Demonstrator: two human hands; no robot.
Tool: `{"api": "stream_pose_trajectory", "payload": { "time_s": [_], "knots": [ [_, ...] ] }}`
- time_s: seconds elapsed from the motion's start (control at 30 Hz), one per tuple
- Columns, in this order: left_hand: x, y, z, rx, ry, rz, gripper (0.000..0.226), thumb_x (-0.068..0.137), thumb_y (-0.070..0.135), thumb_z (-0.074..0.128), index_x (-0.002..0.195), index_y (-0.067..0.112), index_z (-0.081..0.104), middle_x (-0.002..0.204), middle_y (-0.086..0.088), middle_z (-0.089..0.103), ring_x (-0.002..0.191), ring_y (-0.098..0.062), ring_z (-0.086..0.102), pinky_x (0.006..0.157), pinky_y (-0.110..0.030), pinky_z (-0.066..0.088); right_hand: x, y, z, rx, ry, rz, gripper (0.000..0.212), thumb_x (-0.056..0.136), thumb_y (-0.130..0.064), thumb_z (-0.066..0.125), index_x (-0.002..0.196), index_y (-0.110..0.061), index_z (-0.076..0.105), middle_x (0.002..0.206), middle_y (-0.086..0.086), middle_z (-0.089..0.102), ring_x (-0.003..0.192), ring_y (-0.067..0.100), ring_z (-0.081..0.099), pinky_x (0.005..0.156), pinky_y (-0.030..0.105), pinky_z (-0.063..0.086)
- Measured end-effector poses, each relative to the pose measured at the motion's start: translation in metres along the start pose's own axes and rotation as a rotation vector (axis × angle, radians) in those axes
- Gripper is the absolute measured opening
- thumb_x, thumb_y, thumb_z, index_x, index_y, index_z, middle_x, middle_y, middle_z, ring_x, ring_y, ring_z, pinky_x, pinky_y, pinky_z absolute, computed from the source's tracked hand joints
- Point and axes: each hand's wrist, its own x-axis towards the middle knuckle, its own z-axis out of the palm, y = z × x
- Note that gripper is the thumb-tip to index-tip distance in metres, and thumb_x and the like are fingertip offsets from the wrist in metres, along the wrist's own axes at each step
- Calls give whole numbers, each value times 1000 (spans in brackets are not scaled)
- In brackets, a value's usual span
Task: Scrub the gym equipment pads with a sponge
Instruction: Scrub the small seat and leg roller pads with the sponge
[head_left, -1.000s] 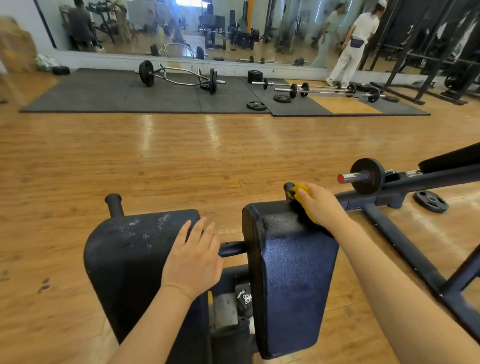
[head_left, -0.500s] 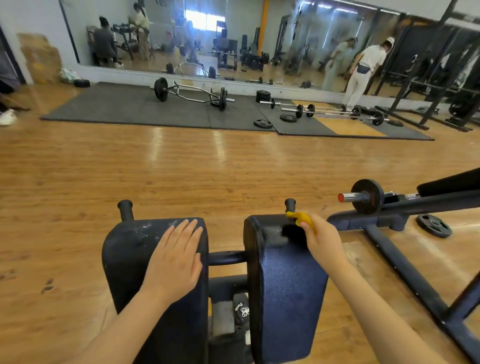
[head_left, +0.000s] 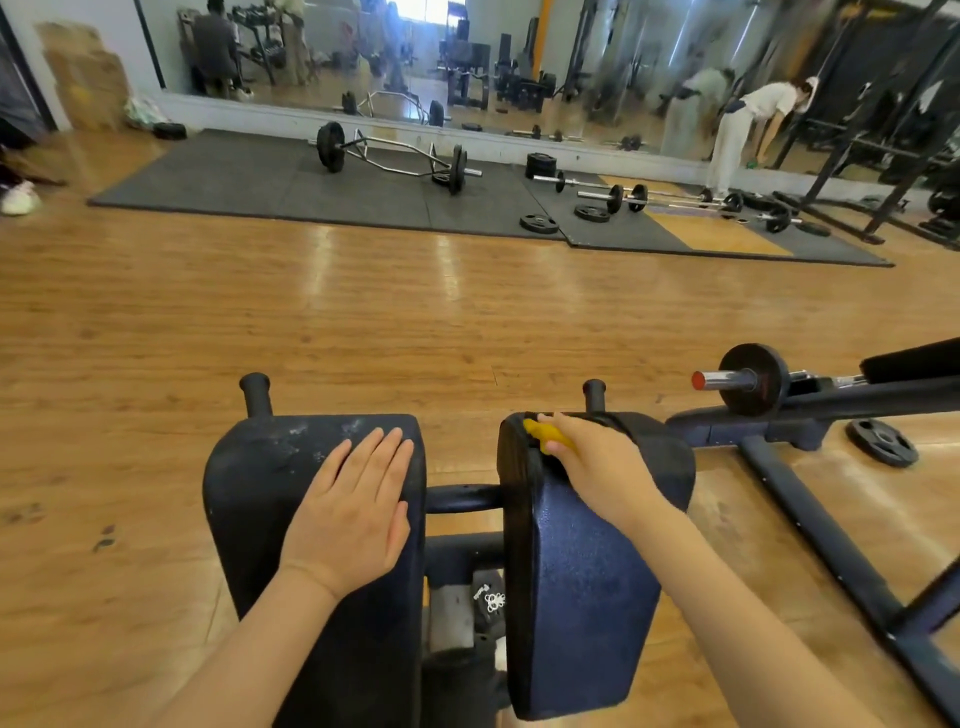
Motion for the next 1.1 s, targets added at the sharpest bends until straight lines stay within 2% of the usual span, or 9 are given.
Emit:
{"api": "stream_pose_trajectory", "payload": {
  "time_s": [0.13, 0.33, 0.4, 0.5, 0.6, 0.67, 0.77, 0.9, 1.1],
  "knots": [
    [0, 0, -1, 3, -14, -9, 58, 86, 32, 34, 129, -1, 55, 134, -19, 54, 124, -33, 51, 108, -43, 25, -49, 6, 13, 156, 95, -127, 46, 95, -15, 49, 139, -27, 38, 140, -18, 33, 132, 2, 32, 100, 7, 23],
    [0, 0, 1, 14, -2, 3, 59, 86, 32, 33, 130, -1, 53, 135, -20, 53, 128, -31, 40, 110, -43, 22, -24, 11, -13, 261, 316, -162, 38, 90, 1, 52, 128, -7, 54, 125, -4, 54, 116, 4, 48, 91, -3, 27],
    [0, 0, 0, 13, 5, 3, 59, 86, 32, 33, 131, -2, 53, 135, -20, 53, 128, -30, 37, 108, -44, 23, 11, 5, -30, 220, 313, -143, 28, 93, -7, 51, 120, -7, 58, 113, -1, 63, 104, 11, 55, 82, 9, 37],
    [0, 1, 1, 8, -2, 3, 59, 86, 32, 33, 131, -2, 53, 135, -21, 53, 128, -30, 36, 108, -44, 24, 55, -1, -30, 100, -95, -50, 7, 96, -21, 47, 91, -21, 51, 88, -4, 56, 86, 17, 51, 69, 27, 35],
    [0, 1, 1, -7, -2, 2, 59, 85, 32, 34, 130, -2, 52, 134, -21, 53, 128, -30, 36, 111, -41, 19, 68, -1, -14, -56, -321, -6, 27, 97, -26, 45, 71, -22, 43, 89, 2, 52, 88, 20, 47, 73, 29, 33],
    [0, 0, 1, -20, 0, -1, 59, 85, 32, 34, 130, -2, 52, 134, -21, 54, 128, -30, 36, 113, -38, 12, 55, 1, -10, -72, -252, -28, 26, 97, -26, 45, 72, -22, 47, 88, 4, 57, 86, 23, 51, 70, 32, 35],
    [0, 0, 0, -27, 2, 0, 59, 85, 32, 34, 130, -2, 53, 133, -21, 54, 128, -30, 36, 114, -38, 12, 26, 7, -12, -70, -159, -73, 24, 97, -27, 45, 107, -11, 60, 103, 8, 66, 98, 27, 58, 79, 37, 44],
    [-1, 0, 2, -33, -10, 5, 59, 86, 32, 33, 130, -2, 53, 134, -21, 53, 128, -31, 39, 113, -39, 15, -11, 10, -15, 20, -146, -135, 39, 97, -24, 45, 136, -24, 46, 138, -4, 50, 126, 14, 45, 98, 24, 34],
    [-1, -1, 3, -26, -28, 3, 58, 94, 31, 23, 131, -3, 51, 135, -22, 52, 128, -32, 40, 114, -38, 10, 2, 28, -61, 157, 87, -129, 22, 94, -13, 50, 109, -3, 62, 94, 13, 68, 86, 27, 59, 76, 34, 39]
  ]
}}
